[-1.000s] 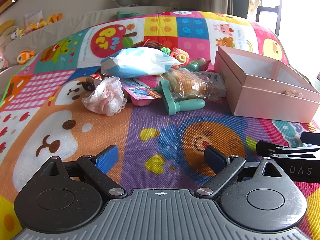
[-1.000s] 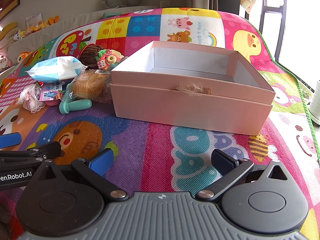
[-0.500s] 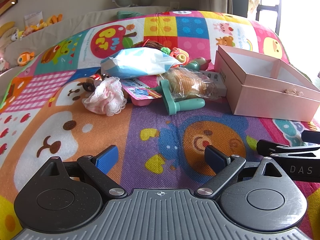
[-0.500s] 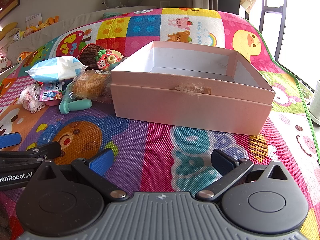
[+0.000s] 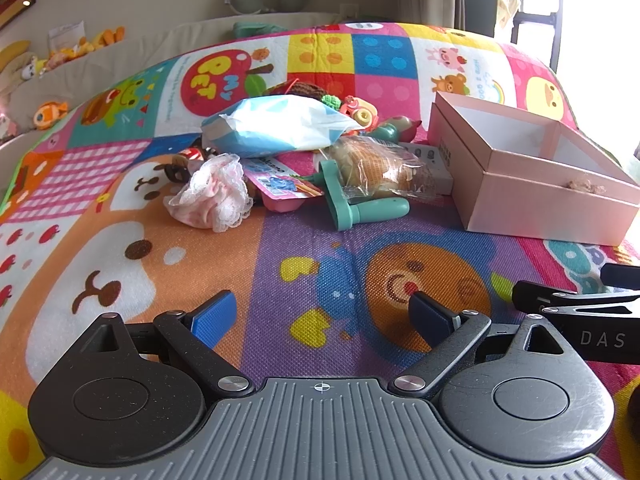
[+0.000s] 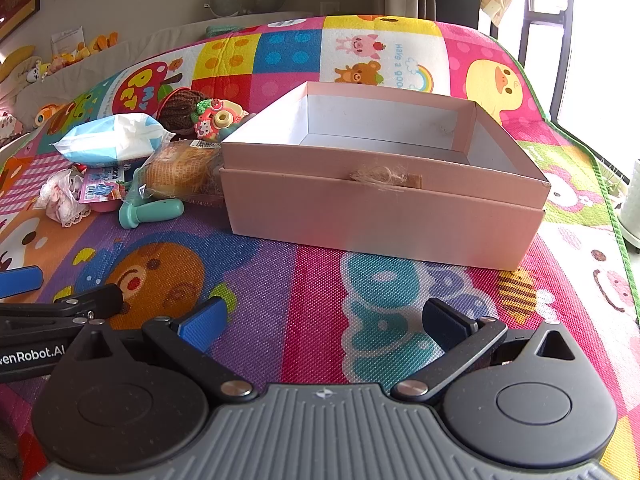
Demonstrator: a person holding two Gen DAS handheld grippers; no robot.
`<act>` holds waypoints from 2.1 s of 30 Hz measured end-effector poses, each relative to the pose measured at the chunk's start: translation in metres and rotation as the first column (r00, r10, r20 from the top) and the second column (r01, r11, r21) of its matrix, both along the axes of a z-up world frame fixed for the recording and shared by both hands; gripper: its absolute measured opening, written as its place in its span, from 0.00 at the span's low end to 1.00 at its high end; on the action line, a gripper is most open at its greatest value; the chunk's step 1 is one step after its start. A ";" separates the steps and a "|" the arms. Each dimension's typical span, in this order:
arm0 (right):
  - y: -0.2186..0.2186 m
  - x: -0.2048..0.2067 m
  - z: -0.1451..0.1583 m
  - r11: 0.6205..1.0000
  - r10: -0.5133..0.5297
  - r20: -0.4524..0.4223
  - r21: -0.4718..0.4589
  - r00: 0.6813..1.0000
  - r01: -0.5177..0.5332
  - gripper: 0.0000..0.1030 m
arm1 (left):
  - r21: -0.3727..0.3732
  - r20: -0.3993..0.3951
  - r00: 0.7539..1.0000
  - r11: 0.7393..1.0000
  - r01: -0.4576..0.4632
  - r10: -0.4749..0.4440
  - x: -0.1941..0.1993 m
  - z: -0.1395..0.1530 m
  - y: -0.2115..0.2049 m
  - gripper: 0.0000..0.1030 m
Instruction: Organize objects
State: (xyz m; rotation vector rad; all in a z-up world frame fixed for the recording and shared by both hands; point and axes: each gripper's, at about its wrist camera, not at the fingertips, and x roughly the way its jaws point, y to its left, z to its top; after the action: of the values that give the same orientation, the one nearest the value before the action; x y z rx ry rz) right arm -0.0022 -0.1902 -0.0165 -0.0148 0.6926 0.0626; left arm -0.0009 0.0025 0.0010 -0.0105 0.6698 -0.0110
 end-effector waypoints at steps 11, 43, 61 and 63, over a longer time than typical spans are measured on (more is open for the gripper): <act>-0.014 -0.007 0.004 0.991 0.129 -0.080 -0.008 0.988 -0.130 1.00 | 0.066 0.204 0.940 0.961 0.267 -0.275 0.072 0.097 0.064 0.81; 0.175 0.100 0.052 0.867 0.496 0.058 -0.098 0.867 -0.489 0.47 | -0.240 0.222 0.974 0.970 0.024 0.031 -0.011 0.099 0.194 0.55; 0.128 0.062 0.083 0.839 0.535 -0.055 0.151 0.843 -0.522 0.42 | -0.266 0.119 0.983 0.949 0.166 -0.139 -0.038 0.069 0.144 0.55; 0.096 0.025 0.094 0.845 0.525 -0.031 0.134 0.850 -0.517 0.42 | -0.261 0.134 0.974 0.942 0.212 -0.182 -0.036 0.077 0.122 0.55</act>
State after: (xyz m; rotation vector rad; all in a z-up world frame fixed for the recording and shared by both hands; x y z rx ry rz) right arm 0.0223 -0.0945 0.0778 -0.0856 0.7356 0.6358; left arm -0.0366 0.1240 0.0778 -0.2086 0.5543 -0.2965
